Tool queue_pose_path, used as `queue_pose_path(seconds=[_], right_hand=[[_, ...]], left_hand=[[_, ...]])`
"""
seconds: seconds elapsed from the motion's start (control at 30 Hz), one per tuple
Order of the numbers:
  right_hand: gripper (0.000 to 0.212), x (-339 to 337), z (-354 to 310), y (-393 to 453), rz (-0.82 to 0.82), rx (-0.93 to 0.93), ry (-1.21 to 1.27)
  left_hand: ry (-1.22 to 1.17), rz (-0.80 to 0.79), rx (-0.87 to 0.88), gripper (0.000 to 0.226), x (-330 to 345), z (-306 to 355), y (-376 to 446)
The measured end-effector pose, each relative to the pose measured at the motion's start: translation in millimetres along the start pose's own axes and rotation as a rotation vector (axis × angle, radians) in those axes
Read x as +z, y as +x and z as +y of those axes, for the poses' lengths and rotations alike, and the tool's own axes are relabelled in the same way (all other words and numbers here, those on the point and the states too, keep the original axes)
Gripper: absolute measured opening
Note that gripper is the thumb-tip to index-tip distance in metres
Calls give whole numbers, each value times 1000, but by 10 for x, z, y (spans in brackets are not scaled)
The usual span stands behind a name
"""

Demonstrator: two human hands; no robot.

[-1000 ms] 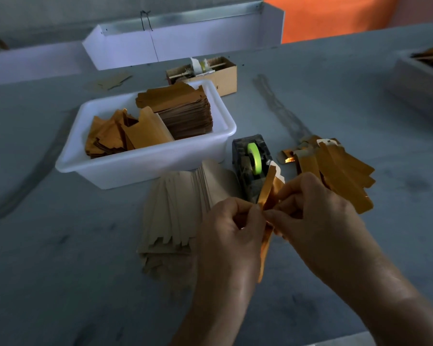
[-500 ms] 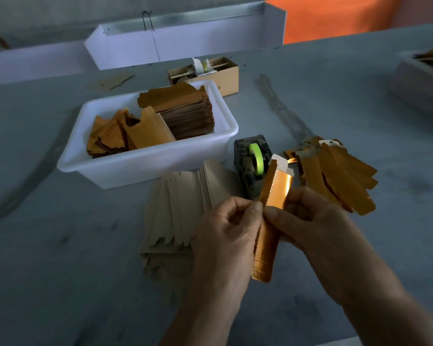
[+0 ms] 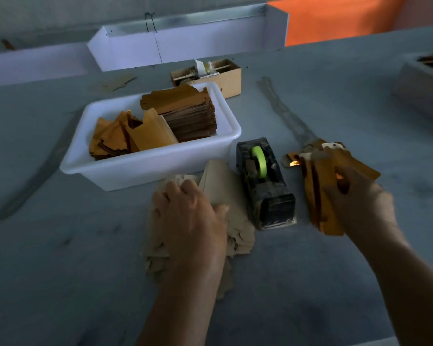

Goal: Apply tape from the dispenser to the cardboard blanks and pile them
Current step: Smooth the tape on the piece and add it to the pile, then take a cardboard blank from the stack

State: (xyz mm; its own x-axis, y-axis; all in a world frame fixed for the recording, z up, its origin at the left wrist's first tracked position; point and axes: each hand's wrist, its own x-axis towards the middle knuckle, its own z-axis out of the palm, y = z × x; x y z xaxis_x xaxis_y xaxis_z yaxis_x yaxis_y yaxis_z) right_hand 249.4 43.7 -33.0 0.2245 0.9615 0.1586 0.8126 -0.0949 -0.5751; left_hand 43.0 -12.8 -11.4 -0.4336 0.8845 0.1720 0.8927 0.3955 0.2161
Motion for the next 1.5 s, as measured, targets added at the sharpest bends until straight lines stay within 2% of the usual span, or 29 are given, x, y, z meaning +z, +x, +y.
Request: queue_pose_path(seconds=[0.1, 0.2, 0.27, 0.47, 0.53, 0.6, 0.63, 0.7, 0.77, 0.8, 0.97, 1.07, 1.17, 1.23, 1.3, 1.4, 1.5], right_hand=[[19, 75, 58, 46, -36, 41, -131], [29, 70, 24, 27, -11, 81, -216], [35, 48, -6, -5, 12, 62, -203], [37, -44, -115, -216, 144, -23, 47], [31, -79, -168, -310, 188, -64, 137], [24, -90, -239, -424, 183, -85, 254], [21, -92, -283, -496, 133, -78, 367], [33, -101, -428, -656, -105, -32, 656], [46, -82, -557, -763, -333, 20, 863], [47, -65, -599, -788, -385, 43, 923], [65, -33, -673, -787, -338, 139, 910], [69, -49, -679, -789, -316, 166, 948], [59, -51, -631, -773, -340, 233, 1049], [55, -55, -603, -777, -390, 232, 1061], [49, -62, -590, -792, -431, 201, 1050], [37, -53, -599, -814, -473, 148, 1045], [25, -18, -575, -813, -476, 109, 1010]], left_hand=[[-202, -5, -51, 51, 22, -69, 91], [-395, -61, -135, 31, -10, -163, 188], [-420, -74, -141, 17, -36, -222, 233], [-492, 64, -112, 12, -96, -273, 201], [-644, 120, -139, 10, -150, -282, 139], [-972, 48, -248, 9, -226, -285, 41], [-1174, -49, -304, 9, -268, -266, -24], [-1472, -244, -370, 12, -325, -199, -152], [-1610, -352, -390, 12, -349, -132, -249], [-1642, -394, -393, 8, -358, -108, -280], [-1688, -526, -400, 3, -391, -104, -316], [-1689, -593, -398, 4, -380, -151, -305], [-1600, -648, -360, 9, -346, -198, -291], [-1481, -657, -273, 27, -341, -203, -270], [-1321, -599, -218, 39, -344, -175, -250], [-1260, -473, -210, 18, -334, -106, -201], [-1254, -516, -189, 28, -289, -36, -195]])
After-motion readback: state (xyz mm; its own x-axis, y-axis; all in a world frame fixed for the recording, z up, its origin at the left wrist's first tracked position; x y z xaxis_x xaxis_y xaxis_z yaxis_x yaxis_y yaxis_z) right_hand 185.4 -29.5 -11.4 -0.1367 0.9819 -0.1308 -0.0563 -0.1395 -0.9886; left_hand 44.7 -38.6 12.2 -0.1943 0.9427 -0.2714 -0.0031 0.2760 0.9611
